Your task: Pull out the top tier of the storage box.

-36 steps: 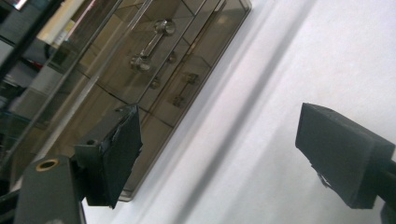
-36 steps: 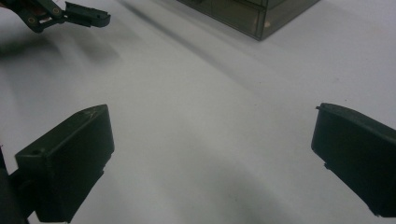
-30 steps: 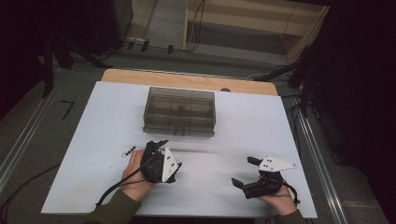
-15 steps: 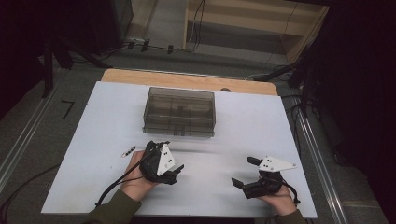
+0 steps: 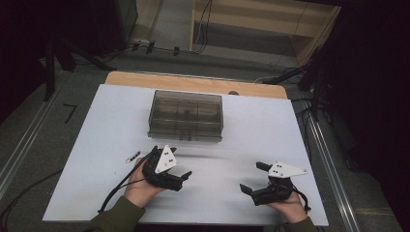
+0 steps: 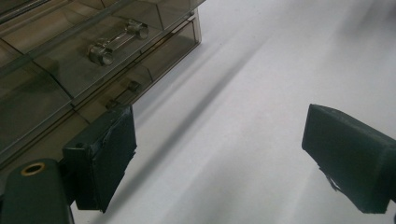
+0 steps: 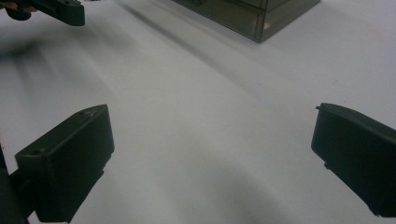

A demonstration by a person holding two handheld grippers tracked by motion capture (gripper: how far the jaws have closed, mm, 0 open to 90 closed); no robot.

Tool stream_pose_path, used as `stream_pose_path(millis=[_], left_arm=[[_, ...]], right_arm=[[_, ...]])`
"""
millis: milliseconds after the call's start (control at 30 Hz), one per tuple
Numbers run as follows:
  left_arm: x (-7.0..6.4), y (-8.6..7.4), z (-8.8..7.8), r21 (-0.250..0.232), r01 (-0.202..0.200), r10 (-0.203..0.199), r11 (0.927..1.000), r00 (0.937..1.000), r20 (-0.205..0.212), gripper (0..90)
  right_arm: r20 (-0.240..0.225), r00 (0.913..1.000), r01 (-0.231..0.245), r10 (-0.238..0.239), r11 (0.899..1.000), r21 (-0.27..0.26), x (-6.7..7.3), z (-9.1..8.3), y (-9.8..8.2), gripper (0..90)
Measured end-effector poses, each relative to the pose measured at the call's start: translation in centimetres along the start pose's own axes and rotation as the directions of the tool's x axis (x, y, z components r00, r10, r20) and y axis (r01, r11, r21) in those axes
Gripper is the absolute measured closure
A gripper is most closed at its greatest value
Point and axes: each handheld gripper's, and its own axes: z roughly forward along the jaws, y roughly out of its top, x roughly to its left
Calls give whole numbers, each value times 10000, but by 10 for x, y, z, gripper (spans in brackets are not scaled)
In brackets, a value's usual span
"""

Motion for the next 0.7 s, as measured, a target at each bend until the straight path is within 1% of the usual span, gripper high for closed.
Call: stream_pose_path(millis=[67,133,233,367,400,433,467,500,533,567,600,667,700], left_arm=[[2,0,-1,-28,206,-205,9998,9996,170,106],[3,0,-1,-1,241,-241,9997,9993,271,107],[3,0,0,120,271,-276,9996,9986,457,134],[5,0,0,88,428,-433,9990,9965,720,175],[6,0,0,101,439,-446,9990,9963,733,197],[6,0,-1,91,474,-479,9988,9963,717,197],[7,1,-1,47,477,-479,9988,9961,743,223],[8,1,-2,42,505,-507,9987,9957,772,223],[9,2,-3,-17,602,-599,9982,9954,751,255],[10,2,-3,-16,600,-597,9982,9954,745,255],[11,2,-4,-3,609,-607,9981,9948,815,272],[14,3,-5,-70,775,-766,9970,9934,857,324],[15,4,-5,-78,824,-814,9966,9930,861,324]], right_arm=[[-18,10000,-1,1,10000,51,0,0,0,0],[-29,10000,-18,19,10000,65,1,1,0,0],[-67,10000,-36,37,10000,25,1,1,0,0],[-39,10000,-32,32,10000,45,0,1,0,0],[-60,10000,-5,5,10000,21,1,1,0,0],[-60,10000,-5,5,10000,21,1,1,0,0],[-66,10000,11,-11,10000,8,1,1,0,0],[-71,10000,-11,11,10000,2,1,1,0,0],[-64,10000,33,-33,10000,50,1,1,0,0],[-64,10000,33,-33,10000,50,1,1,0,0],[-82,9999,63,-62,10000,61,1,2,0,0],[-100,9999,30,-29,10000,66,1,2,0,0],[-100,9999,30,-29,10000,66,1,2,0,0]])
